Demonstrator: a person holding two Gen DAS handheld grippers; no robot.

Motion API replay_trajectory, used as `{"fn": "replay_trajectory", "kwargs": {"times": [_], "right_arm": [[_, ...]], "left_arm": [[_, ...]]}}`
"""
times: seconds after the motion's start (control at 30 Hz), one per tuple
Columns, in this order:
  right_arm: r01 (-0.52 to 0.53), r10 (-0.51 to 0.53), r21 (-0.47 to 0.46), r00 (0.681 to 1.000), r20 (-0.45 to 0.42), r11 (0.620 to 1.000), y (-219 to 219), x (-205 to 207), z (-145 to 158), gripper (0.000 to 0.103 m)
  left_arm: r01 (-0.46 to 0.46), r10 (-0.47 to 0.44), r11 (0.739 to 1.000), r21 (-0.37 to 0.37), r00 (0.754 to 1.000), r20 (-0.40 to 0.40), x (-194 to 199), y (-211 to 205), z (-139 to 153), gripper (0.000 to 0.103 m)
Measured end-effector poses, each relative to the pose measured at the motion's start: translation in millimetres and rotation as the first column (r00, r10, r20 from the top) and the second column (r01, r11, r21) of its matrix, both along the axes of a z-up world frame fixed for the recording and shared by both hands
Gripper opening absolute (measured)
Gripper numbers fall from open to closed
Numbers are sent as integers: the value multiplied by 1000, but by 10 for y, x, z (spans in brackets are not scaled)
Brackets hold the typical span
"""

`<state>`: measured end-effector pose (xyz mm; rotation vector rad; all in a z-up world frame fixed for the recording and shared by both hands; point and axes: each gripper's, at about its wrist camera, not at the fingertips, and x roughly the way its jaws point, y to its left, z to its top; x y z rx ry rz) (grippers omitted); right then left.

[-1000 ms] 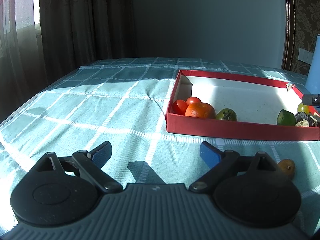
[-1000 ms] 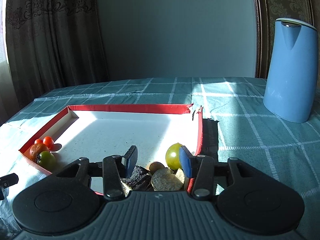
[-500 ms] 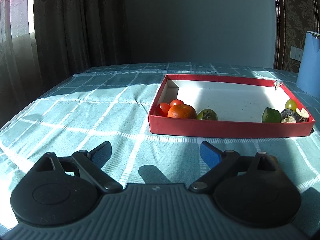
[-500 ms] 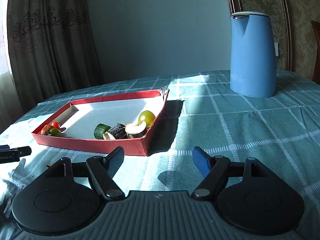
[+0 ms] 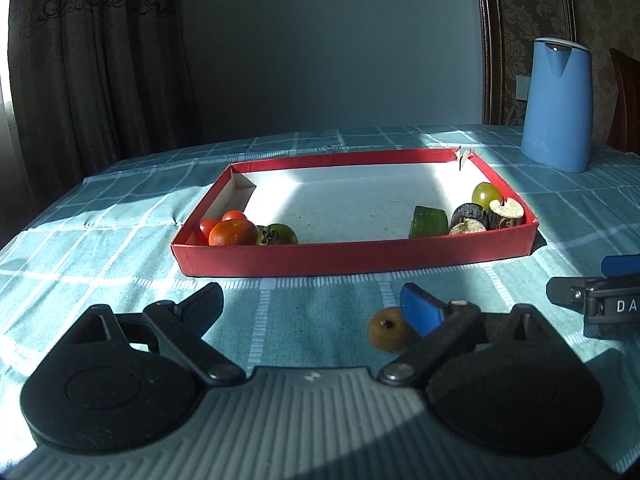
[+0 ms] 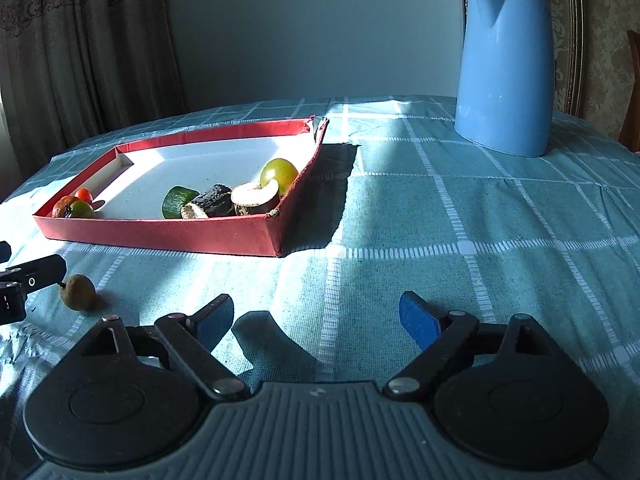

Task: Organize fruits
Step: 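Reach the left tool to the small brown kiwi and close on it, then carry the kiwi into the red box and open the left tool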

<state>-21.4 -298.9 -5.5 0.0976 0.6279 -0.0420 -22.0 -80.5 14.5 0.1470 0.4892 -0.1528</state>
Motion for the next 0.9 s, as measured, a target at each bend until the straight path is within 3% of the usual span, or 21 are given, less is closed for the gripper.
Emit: {"fn": "replay_trajectory", "kwargs": {"times": [0.17, 0.23, 0.4, 0.47, 0.5, 0.53, 0.7, 0.9], "right_arm": [[-2, 2, 13, 1000, 1, 1000, -17, 7, 8, 91], [-3, 3, 15, 1000, 1, 1000, -18, 11, 11, 91], [-4, 4, 17, 1000, 1, 1000, -19, 13, 11, 92], [-4, 4, 17, 1000, 1, 1000, -16, 14, 12, 92], [-4, 4, 17, 1000, 1, 1000, -18, 14, 12, 92], [-4, 4, 17, 1000, 1, 1000, -18, 14, 12, 92], [-5, 5, 17, 1000, 0, 1000, -14, 16, 12, 93], [-6, 6, 21, 1000, 1, 1000, -18, 16, 13, 93]], "left_arm": [[15, -15, 1000, 21, 999, -30, 53, -124, -46, 92], [24, -23, 999, 20, 998, -52, 75, -139, -67, 83], [52, -52, 999, 10, 996, -71, 60, -171, -88, 72], [65, -64, 998, 14, 994, -91, 63, -195, -109, 56], [77, -74, 997, 20, 991, -113, 73, -227, -138, 43], [84, -82, 996, 18, 990, -117, 72, -235, -148, 39], [102, -99, 994, 24, 989, -110, 30, -263, -142, 28], [73, -69, 997, 40, 993, -92, 20, -253, -126, 27]]}}
